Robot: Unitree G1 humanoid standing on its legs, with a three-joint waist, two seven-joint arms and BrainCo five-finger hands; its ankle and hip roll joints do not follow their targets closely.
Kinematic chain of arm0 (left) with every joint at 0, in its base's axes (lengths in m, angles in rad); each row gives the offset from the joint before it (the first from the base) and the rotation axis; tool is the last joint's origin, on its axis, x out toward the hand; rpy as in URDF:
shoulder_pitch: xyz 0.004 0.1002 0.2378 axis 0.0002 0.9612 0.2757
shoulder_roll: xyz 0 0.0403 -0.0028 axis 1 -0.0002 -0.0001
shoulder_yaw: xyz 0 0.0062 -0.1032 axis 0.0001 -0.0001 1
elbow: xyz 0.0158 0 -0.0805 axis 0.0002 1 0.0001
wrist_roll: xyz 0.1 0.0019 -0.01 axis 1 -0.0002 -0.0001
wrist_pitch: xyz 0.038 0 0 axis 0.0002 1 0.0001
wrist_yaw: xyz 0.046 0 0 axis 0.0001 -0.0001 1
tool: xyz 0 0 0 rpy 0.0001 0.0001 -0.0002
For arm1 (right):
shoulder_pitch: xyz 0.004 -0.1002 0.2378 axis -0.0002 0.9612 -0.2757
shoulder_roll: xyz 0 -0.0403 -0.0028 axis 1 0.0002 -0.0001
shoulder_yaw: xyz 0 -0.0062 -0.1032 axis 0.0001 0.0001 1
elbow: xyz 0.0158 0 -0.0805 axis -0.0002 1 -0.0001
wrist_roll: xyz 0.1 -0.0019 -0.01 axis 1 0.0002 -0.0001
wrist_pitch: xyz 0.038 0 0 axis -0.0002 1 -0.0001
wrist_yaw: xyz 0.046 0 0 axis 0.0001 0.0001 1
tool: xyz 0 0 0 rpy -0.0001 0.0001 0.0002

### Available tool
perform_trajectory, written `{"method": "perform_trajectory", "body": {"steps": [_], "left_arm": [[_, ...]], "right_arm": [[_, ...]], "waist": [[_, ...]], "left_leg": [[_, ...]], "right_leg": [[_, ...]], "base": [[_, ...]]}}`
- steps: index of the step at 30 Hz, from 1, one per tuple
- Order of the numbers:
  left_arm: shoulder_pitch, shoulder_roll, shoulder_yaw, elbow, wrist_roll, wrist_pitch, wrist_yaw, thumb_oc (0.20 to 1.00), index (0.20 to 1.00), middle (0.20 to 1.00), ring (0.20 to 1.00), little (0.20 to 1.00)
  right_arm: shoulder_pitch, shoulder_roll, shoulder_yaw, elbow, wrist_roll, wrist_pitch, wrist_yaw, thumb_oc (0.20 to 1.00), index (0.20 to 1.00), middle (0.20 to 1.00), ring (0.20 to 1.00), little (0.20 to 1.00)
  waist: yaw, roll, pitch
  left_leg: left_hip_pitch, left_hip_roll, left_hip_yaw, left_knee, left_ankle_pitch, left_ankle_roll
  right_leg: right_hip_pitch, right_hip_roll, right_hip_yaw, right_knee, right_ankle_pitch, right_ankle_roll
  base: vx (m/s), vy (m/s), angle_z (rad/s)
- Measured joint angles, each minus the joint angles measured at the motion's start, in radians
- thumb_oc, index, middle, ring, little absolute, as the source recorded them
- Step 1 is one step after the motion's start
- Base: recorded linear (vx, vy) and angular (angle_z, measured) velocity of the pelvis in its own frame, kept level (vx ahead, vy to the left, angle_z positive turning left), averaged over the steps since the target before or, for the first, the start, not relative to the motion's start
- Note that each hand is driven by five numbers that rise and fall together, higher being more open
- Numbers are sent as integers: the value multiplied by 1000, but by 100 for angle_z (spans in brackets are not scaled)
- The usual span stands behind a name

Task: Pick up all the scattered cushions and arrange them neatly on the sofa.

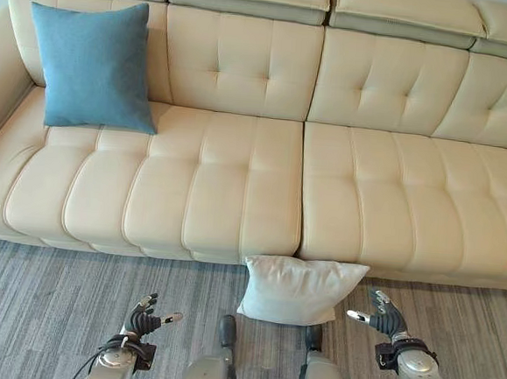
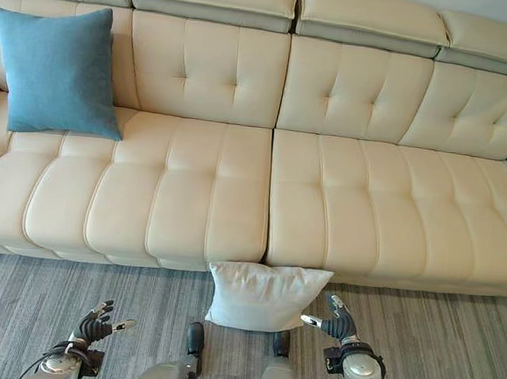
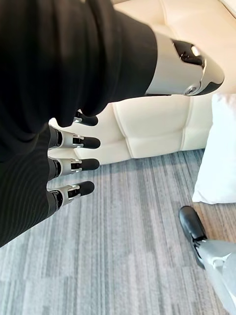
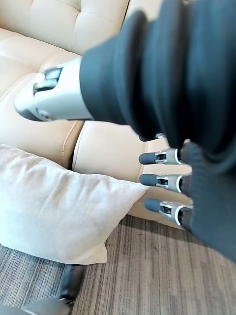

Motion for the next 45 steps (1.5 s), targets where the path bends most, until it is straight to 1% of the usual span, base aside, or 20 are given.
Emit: {"method": "perform_trajectory", "body": {"steps": [2,3,7,8,10,11,12,13,14,15,17,19,21,25,28,31,35,39,41,45], "left_arm": [[18,7,3,1,0,-1,3,1000,1000,1000,1000,1000],[26,9,6,5,0,-1,6,1000,1000,1000,1000,1000],[46,-55,-3,-2,-2,-7,9,1000,1000,1000,1000,1000],[41,-62,-7,-3,-2,-7,8,1000,1000,1000,1000,1000],[15,-75,-9,1,-2,-8,11,1000,1000,1000,1000,1000],[3,-75,-12,3,-2,-6,12,1000,1000,1000,1000,1000],[-15,-72,-15,-1,-2,-6,13,1000,1000,1000,1000,1000],[-23,-69,-16,-2,-2,-7,13,1000,1000,1000,1000,1000],[-36,-67,-18,1,-3,-4,13,1000,1000,1000,1000,1000],[-39,-67,-25,1,-3,-4,13,1000,1000,1000,1000,1000],[-41,-68,-40,0,-3,-6,14,1000,1000,1000,1000,1000],[-50,-68,-39,-5,-6,-10,23,1000,1000,1000,1000,1000],[-63,-56,-38,-7,-17,-11,41,1000,1000,1000,1000,1000],[-207,-7,-43,17,-96,-26,110,1000,1000,1000,1000,1000],[-330,16,-46,29,-134,-42,156,1000,1000,1000,1000,1000],[-443,55,-60,36,-164,-68,190,1000,1000,1000,1000,1000],[-660,141,-121,68,-200,-76,214,1000,1000,1000,1000,1000],[-860,202,-244,133,-202,-74,231,1000,1000,1000,1000,1000],[-970,207,-295,169,-202,-71,234,1000,1000,1000,1000,1000],[-1159,180,-401,231,-202,-57,230,1000,1000,1000,1000,1000]], "right_arm": [[2,6,2,0,-4,0,5,1000,1000,1000,1000,1000],[0,12,4,5,-4,0,6,1000,1000,1000,1000,1000],[-4,-32,7,12,-5,-1,13,1000,1000,1000,1000,1000],[4,-42,5,10,-5,-1,13,1000,1000,1000,1000,1000],[-5,-67,5,23,-6,-1,10,1000,1000,1000,1000,1000],[-6,-71,5,27,-10,0,7,1000,1000,1000,1000,1000],[-8,-73,2,33,-27,2,-4,1000,1000,1000,1000,1000],[-11,-71,1,34,-32,3,-8,1000,1000,1000,1000,1000],[-22,-74,2,37,-45,1,-11,1000,1000,1000,1000,1000],[-22,-81,0,37,-47,1,-15,1000,1000,1000,1000,1000],[-27,-110,-5,54,-64,6,-36,1000,1000,1000,1000,1000],[-45,-111,-7,107,-64,12,-62,1000,1000,1000,1000,1000],[-78,-96,-3,130,-62,22,-84,1000,1000,1000,1000,1000],[-266,-47,1,274,-23,6,-166,1000,1000,1000,1000,1000],[-428,-52,6,277,22,-9,-214,1000,1000,1000,1000,1000],[-584,-76,43,315,67,-24,-256,1000,1000,1000,1000,1000],[-831,-115,110,399,135,-29,-292,1000,1000,1000,1000,1000],[-1012,-128,210,439,198,-32,-319,1000,1000,1000,1000,1000],[-1105,-123,246,445,225,-42,-334,1000,1000,1000,1000,1000],[-1266,-41,304,478,277,-43,-370,1000,1000,1000,1000,1000]], "waist": [[6,-25,-13],[8,-37,-21],[2,51,-38],[0,53,-41],[-6,58,-39],[-11,57,-38],[-16,43,-35],[-14,27,-31],[-10,9,-26],[-17,4,-23],[-28,31,-24],[-39,67,-17],[-28,69,2],[-13,13,111],[-10,25,214],[-15,45,250],[-23,43,298],[-31,43,289],[-30,45,293],[-25,45,293]], "left_leg": [[20,0,0,-5,1,-41],[24,7,-1,-3,3,-69],[9,131,-36,15,44,-120],[-2,145,-46,28,51,-128],[-78,171,-67,86,113,-187],[-96,177,-68,93,138,-195],[-120,177,-56,79,208,-199],[-119,171,-49,84,198,-196],[-119,129,-24,195,72,-156],[-116,105,-30,232,20,-145],[-62,15,-34,218,-61,-122],[-33,8,-5,137,-102,-57],[-49,5,0,116,-104,-34],[-273,-3,27,264,-119,-21],[-391,-2,36,354,-143,-19],[-555,11,39,464,-167,-6],[-786,26,36,611,-184,-5],[-990,42,33,795,-241,2],[-1068,45,31,859,-243,-1],[-1185,56,25,992,-296,3]], "right_leg": [[40,-13,-2,-13,3,-6],[57,-7,-4,-26,42,7],[93,129,-71,-54,45,-40],[96,137,-86,-57,40,-57],[76,182,-113,-42,18,-108],[62,187,-123,-25,7,-123],[41,175,-146,-8,-5,-147],[40,162,-157,-9,2,-163],[36,148,-154,-9,1,-170],[36,136,-155,-8,1,-170],[10,134,-150,7,1,-169],[-32,160,-153,23,8,-160],[-88,172,-118,56,20,-148],[-314,150,-81,189,39,-129],[-417,147,-53,239,40,-141],[-564,148,-48,312,39,-140],[-786,151,-40,427,38,-155],[-1001,151,-26,623,-22,-164],[-1081,150,-22,696,-28,-174],[-1207,148,-18,836,-75,-186]], "base": [[81,-354,9],[82,-387,3],[9,-343,18],[-64,-314,46],[-44,-374,52],[-8,-246,58],[3,-129,41],[-2,-152,25],[-8,-111,6],[-11,-50,9],[-29,-10,10],[-109,16,1],[-214,-23,-26],[-204,27,-13],[-89,21,-10],[-138,2,-6],[-93,-12,0],[-20,-37,-2],[26,-45,1],[24,-34,3]]}}
